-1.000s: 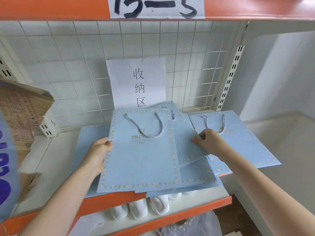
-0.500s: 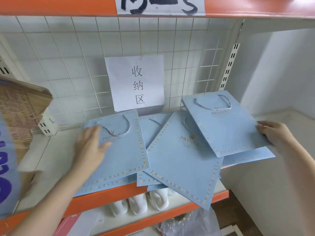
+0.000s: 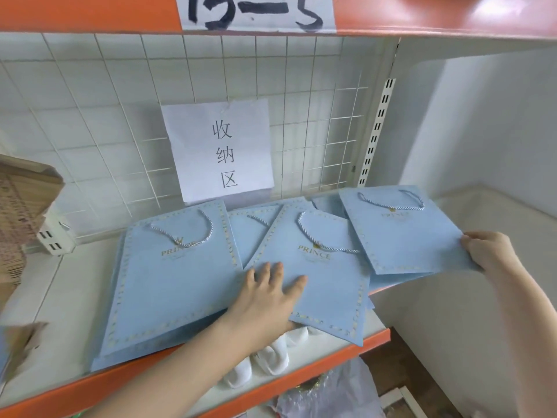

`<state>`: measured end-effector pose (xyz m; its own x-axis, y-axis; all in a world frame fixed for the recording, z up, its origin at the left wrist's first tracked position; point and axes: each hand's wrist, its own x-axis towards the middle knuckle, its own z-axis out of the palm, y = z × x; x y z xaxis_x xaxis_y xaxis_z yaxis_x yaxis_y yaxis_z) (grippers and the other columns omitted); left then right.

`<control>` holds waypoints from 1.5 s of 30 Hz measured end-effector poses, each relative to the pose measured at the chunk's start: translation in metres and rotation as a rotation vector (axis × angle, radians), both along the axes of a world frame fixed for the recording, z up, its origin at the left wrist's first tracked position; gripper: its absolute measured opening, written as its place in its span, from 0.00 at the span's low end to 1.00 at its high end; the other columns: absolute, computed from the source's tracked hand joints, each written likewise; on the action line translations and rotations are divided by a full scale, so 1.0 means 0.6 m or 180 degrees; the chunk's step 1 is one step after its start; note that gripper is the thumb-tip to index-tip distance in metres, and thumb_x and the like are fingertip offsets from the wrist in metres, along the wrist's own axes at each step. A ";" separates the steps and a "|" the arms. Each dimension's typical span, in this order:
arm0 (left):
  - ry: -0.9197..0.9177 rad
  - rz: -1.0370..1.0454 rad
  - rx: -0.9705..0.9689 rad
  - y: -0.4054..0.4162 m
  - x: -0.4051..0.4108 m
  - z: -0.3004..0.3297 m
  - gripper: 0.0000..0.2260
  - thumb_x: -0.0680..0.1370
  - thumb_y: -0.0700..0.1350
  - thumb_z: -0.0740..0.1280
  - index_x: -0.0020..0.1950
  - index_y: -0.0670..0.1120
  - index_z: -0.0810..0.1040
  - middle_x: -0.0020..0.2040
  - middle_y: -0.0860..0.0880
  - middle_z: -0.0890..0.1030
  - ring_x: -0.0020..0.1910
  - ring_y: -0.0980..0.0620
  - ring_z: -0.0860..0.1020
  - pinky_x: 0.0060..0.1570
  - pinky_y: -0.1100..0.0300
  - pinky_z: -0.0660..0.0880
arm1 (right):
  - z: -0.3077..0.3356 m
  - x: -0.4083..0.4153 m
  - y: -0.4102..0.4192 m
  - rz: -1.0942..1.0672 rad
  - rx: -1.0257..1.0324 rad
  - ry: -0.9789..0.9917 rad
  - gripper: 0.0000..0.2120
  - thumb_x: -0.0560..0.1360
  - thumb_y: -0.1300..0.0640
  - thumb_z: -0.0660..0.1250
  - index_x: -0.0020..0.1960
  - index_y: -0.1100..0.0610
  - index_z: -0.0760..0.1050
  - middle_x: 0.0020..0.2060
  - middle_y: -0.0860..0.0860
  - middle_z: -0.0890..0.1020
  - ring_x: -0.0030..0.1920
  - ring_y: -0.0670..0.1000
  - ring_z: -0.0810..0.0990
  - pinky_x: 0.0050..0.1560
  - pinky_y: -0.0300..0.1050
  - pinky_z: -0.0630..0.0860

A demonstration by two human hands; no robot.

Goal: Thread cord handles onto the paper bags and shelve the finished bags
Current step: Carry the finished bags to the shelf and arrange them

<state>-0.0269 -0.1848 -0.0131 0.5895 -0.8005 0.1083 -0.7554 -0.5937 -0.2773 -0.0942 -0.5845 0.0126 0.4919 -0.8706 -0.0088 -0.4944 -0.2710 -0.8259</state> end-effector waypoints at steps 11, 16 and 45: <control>-0.0658 0.0384 -0.0486 0.034 -0.003 0.034 0.13 0.46 0.33 0.58 0.26 0.36 0.76 0.21 0.41 0.72 0.20 0.48 0.72 0.26 0.59 0.71 | -0.008 0.024 0.021 0.0269 -0.0442 0.0218 0.13 0.76 0.67 0.60 0.58 0.66 0.78 0.55 0.64 0.80 0.58 0.61 0.77 0.54 0.48 0.70; -0.0117 0.0521 -0.0500 -0.016 -0.027 -0.019 0.34 0.69 0.63 0.52 0.52 0.35 0.82 0.51 0.32 0.81 0.50 0.35 0.80 0.41 0.45 0.78 | -0.002 0.060 0.058 0.0435 -0.0923 0.0842 0.16 0.76 0.58 0.57 0.59 0.57 0.79 0.57 0.63 0.78 0.57 0.65 0.75 0.56 0.52 0.72; 0.0610 0.1584 -0.0927 0.154 0.086 0.037 0.26 0.77 0.63 0.58 0.72 0.53 0.64 0.70 0.49 0.65 0.71 0.46 0.61 0.65 0.47 0.63 | -0.015 0.135 0.390 0.3358 -0.2688 0.0048 0.25 0.75 0.43 0.61 0.66 0.57 0.71 0.66 0.60 0.71 0.67 0.62 0.68 0.65 0.57 0.66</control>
<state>0.0248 -0.0926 0.0090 0.9161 -0.3771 0.1365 -0.3879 -0.9195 0.0629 -0.0130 -0.3507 0.0034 0.9287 0.1770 0.3258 0.2553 -0.9424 -0.2159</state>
